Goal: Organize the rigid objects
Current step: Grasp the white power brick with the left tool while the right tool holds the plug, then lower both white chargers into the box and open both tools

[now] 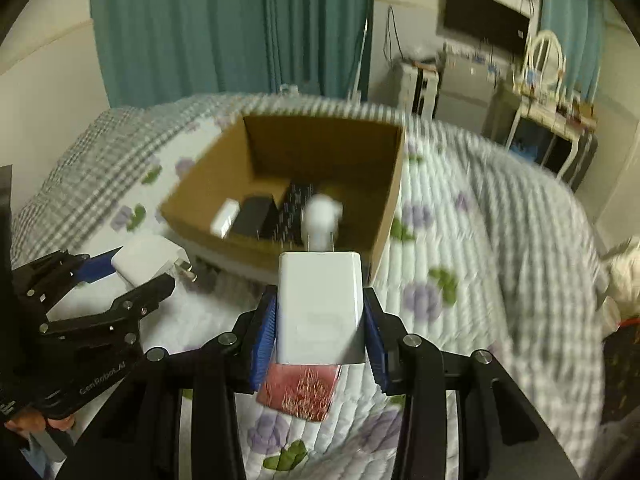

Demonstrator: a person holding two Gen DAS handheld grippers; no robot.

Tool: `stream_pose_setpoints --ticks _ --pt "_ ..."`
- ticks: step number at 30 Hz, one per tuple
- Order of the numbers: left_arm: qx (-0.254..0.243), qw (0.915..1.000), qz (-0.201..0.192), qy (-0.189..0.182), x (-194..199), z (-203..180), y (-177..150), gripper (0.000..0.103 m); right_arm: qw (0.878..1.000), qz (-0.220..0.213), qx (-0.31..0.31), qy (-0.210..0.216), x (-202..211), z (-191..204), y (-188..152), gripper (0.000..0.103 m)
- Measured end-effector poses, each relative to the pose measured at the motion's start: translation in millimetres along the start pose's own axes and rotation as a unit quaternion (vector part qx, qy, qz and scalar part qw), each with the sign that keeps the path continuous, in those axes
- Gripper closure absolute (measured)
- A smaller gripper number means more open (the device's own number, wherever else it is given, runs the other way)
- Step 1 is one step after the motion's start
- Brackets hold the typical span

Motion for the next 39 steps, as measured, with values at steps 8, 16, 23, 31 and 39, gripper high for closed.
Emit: stream_pose_setpoints --ticks 8,16,23,31,39 --pt "-0.008 0.9978 -0.065 0.008 15 20 71 0.052 0.998 -0.058 0.021 0.011 30 19 75 0.063" --pt "-0.008 0.997 -0.073 0.023 -35 36 117 0.052 0.998 -0.058 0.017 0.012 -13 20 119 0.064" --pt "-0.004 0.9986 -0.051 0.017 -98 37 124 0.052 0.999 -0.04 0.015 0.009 -63 7 122 0.064" --pt "-0.006 0.9993 -0.033 0.015 -136 35 122 0.052 1.0 -0.024 0.009 0.011 -98 -5 116 0.064" --pt "-0.015 0.9985 -0.042 0.032 -130 39 120 0.036 1.0 -0.025 0.001 0.006 -109 -8 117 0.064"
Point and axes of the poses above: each gripper's, at about its wrist camera, not at the fingertips, and x roughly against the way its jaws point, z to its left, y to its top, the point moved 7 cm from there along -x, roughly the way its jaws point, and after that the axes turned 14 degrees about -x, right-handed, at the moved point
